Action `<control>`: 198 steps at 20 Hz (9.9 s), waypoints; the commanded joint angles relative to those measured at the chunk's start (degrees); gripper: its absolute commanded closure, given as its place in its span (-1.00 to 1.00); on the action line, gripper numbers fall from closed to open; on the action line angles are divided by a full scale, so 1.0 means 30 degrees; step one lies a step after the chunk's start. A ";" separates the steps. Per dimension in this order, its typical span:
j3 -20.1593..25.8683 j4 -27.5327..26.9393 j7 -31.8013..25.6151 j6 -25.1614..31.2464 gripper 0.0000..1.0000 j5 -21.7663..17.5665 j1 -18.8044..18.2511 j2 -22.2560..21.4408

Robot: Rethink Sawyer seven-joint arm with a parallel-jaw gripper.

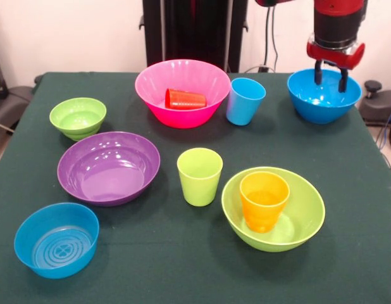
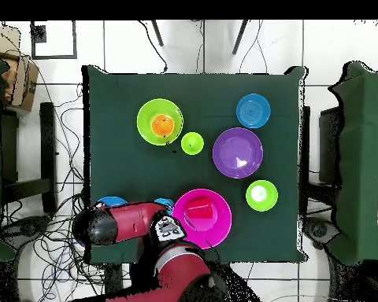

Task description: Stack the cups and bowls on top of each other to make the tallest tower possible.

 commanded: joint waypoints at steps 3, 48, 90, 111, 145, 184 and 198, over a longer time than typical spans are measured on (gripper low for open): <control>0.1909 0.0711 -0.0784 0.1074 -1.00 -0.0834 -0.0421 -0.0618; -0.4685 -0.3793 0.0447 -0.0328 -1.00 -0.0893 0.3854 0.2373; -0.6256 -0.4338 0.2423 0.4921 -1.00 0.2998 0.5084 0.0236; -1.2414 -0.5127 0.6557 0.4891 -1.00 0.7218 0.8593 0.3064; -1.6296 -0.7825 1.0377 0.8266 -1.00 1.1305 1.3148 0.6007; -1.7741 -0.9325 1.4518 0.8040 -1.00 1.4075 1.5560 0.8825; -1.7675 -0.8613 1.4813 0.7108 -1.00 1.5626 1.6070 0.9164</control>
